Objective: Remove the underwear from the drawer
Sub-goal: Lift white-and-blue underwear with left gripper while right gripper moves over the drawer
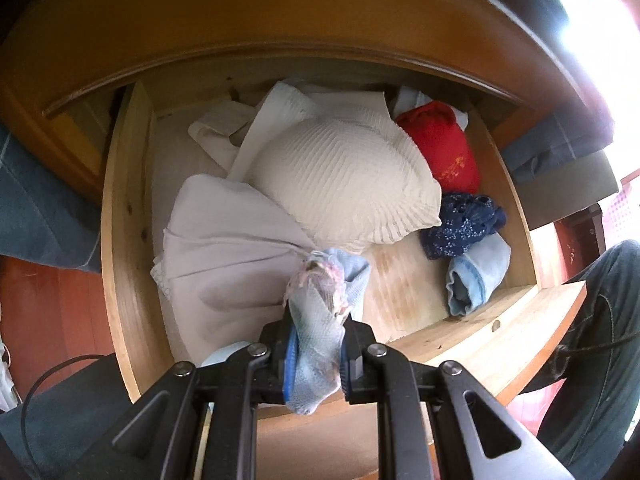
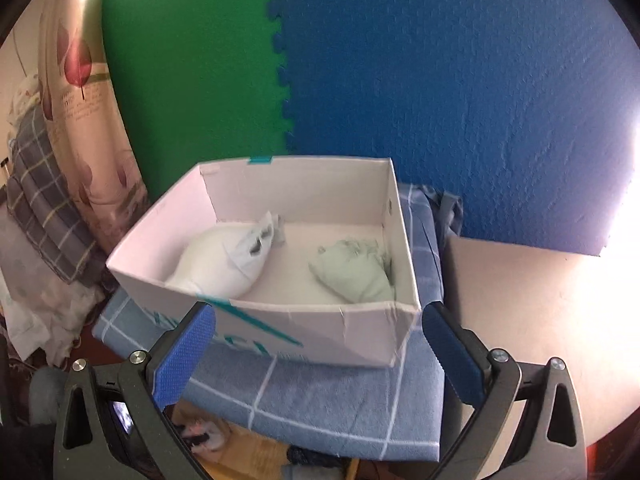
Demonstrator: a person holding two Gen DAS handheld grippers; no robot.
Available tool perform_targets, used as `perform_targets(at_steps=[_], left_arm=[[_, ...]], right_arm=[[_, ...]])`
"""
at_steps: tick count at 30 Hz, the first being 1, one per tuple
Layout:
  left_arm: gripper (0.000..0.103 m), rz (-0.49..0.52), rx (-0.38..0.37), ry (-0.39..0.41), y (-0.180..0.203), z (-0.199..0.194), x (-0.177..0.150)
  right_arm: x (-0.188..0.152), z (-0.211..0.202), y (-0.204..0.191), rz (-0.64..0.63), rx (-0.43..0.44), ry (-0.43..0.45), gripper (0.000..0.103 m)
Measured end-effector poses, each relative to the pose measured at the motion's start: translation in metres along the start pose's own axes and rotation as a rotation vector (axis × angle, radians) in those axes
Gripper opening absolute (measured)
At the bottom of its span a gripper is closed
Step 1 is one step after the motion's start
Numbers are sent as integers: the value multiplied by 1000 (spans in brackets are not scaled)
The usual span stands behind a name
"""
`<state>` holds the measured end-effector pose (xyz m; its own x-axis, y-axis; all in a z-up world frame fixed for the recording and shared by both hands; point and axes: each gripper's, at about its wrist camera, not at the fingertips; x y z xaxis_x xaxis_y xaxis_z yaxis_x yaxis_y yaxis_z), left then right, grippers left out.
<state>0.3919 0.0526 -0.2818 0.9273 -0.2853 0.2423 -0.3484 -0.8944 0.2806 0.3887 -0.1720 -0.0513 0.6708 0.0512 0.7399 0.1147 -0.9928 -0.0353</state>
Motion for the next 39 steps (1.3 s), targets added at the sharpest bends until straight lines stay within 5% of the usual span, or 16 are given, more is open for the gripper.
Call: perform_targets(at_steps=[6,9,14,16,24,31,39], left_arm=[[16,-7,-16,137,6,-48,-7],[16,-31,-39,141,0,-58,-16],[16,-76,-41,110,-13,-50,-23],[16,-73,-42,129,-11,-54,-20],[16,-45,-30,177,2,-86,-24],[16,4,-13,336,15,-194,-29],[16,35,65,622,31,-338,-1]], right_arm=[[27,36,-13,-34,-83,-75,103],[17,36,-9,-4,-40,-95,103],[-33,18,-5,-18,-55,-146,103],[-54,5,1,22,4,-161,103],[-151,12,-3,30,44,-365,103],[-208,75,-14,-28,58,-506,103],[-217,124,-33,-92,59,-556,103]])
Point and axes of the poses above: each gripper's, at about its wrist camera, not at the fingertips, and z roughly the way its jaws point, y to its right, x to its top
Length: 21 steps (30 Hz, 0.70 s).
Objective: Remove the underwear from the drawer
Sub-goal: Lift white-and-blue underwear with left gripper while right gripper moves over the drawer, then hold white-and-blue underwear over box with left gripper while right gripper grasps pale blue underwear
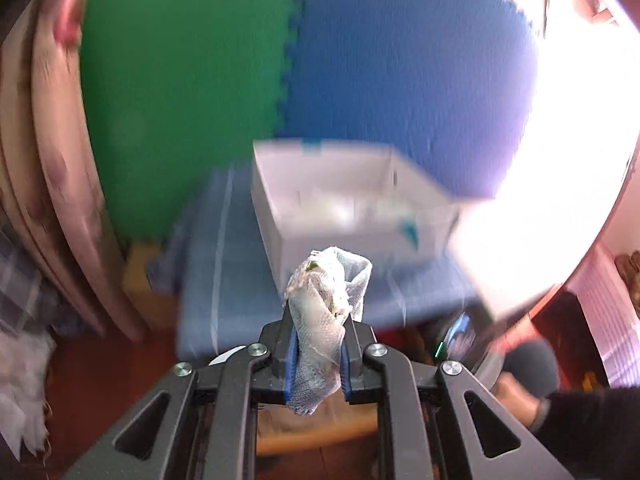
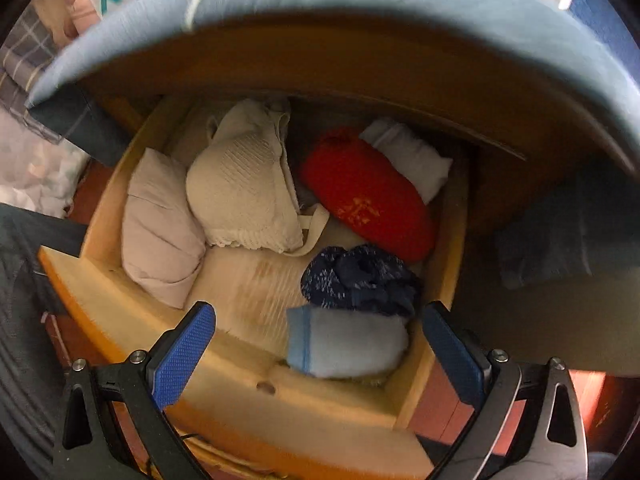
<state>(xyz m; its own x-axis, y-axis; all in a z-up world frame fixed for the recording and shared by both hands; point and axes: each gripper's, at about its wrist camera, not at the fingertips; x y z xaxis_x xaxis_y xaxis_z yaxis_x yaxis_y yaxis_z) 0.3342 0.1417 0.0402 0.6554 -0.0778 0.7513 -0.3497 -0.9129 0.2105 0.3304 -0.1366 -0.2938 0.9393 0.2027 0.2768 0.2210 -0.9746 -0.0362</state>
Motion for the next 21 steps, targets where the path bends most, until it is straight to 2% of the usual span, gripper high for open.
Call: perform_targets(at_steps=[4,9,13,17,21], left_arm=[[16,29,32,144,10,-35,50],[16,53,51,245,26,-47,99],[16,60,34,263,37,-43,120],[16,45,22,255,44,-23,133],[16,51,24,210,52,5,139]], right_arm=[[3,14,-4,-5,-7,-25,103],[7,22,-1,15,-14,-30,103],[9,28,3,40,-2,-39,103],[12,34,6,56,20,-51,103],[14,36,8,63,34,-59,103]])
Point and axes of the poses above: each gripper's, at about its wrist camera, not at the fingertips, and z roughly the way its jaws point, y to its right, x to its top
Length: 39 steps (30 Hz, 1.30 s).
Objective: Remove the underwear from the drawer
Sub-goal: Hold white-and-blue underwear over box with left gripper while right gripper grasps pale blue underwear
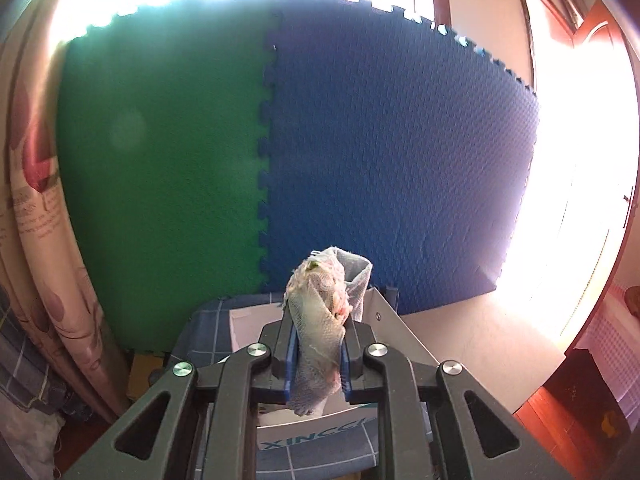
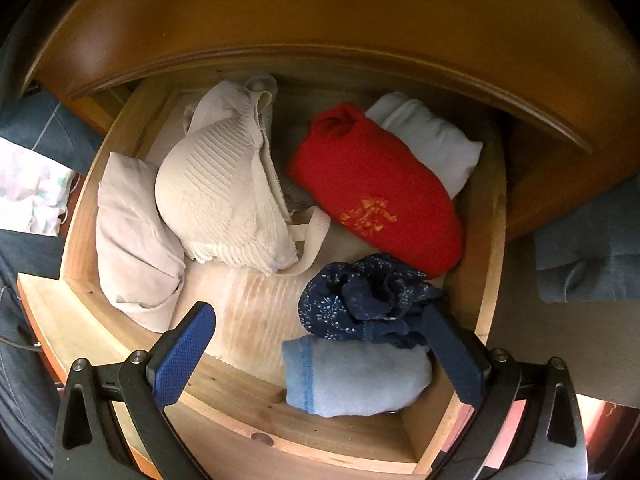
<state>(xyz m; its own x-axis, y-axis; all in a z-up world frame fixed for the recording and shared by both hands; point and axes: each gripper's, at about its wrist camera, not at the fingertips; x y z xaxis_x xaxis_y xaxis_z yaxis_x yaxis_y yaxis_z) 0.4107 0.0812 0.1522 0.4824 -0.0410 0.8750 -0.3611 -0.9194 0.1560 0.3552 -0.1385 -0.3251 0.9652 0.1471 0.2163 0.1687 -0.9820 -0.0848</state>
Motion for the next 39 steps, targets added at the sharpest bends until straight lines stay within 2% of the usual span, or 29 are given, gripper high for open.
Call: perform_targets(at_steps=[7,10,13,19,24,27,30,36,39], left_arm=[[16,25,18,-126,13,64,-3],[16,44,35,-181,16,89,-8],[16,62,53,-223,20,106,-19],[16,3,43,-341,14,144,-44],[16,2,66,-366,9,163,-49],[16,11,74,-373,8,167,-49],[16,12,81,-384,7,169,-48],[16,24,104,-407,4,173,-50],[16,34,111,-420,7,176,-54]], right_arm=[[10,-1,-2,0,1,-2,103],[15,7,-1,-8,38,-28,103],[16,13,-6,-90,-32,-50,102],[20,19,-10,-136,-11,-86,103],[23,29,-14,-158,-13,-141,102],[20,34,-15,-139,6,-136,102],[17,33,-10,-110,47,-136,102],[-8,36,-3,-124,117,-220,102],[-11,37,-5,-114,160,-216,103]])
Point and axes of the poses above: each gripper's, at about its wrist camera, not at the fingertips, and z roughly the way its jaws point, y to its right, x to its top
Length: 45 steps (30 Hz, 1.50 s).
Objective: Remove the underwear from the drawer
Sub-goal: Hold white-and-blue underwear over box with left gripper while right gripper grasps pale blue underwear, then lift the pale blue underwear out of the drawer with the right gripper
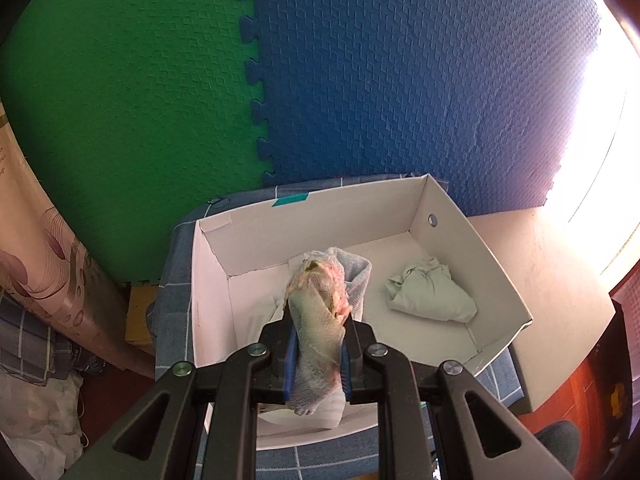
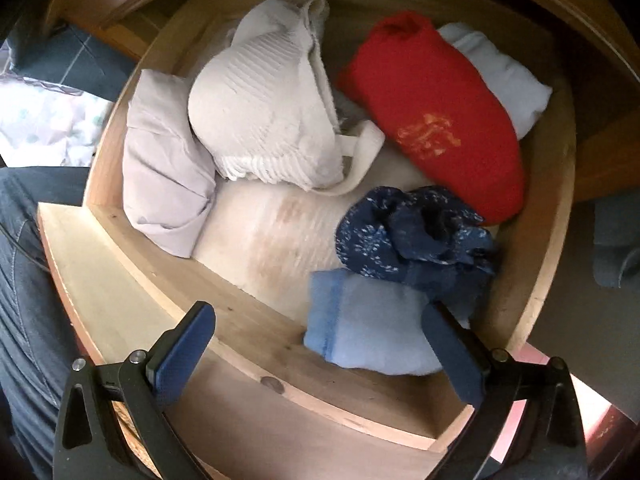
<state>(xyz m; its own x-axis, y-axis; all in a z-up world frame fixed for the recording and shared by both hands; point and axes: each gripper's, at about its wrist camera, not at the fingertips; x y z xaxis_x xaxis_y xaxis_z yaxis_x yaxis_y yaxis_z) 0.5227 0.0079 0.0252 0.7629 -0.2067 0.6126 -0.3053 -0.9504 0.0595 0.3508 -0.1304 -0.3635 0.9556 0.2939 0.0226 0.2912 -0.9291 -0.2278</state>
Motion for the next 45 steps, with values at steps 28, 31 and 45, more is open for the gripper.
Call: perform_targets(at_steps=[28,31,45], left_arm=[[16,51,0,-1,14,4,-12],[17,51,0,4,14,3,-11],[17,27,15,2,9,1,-12]], right_arm=[[17,10,2,56,-295,6,101],[16,8,7,52,-316,18,102],[23,45,0,11,-298,-55,40]])
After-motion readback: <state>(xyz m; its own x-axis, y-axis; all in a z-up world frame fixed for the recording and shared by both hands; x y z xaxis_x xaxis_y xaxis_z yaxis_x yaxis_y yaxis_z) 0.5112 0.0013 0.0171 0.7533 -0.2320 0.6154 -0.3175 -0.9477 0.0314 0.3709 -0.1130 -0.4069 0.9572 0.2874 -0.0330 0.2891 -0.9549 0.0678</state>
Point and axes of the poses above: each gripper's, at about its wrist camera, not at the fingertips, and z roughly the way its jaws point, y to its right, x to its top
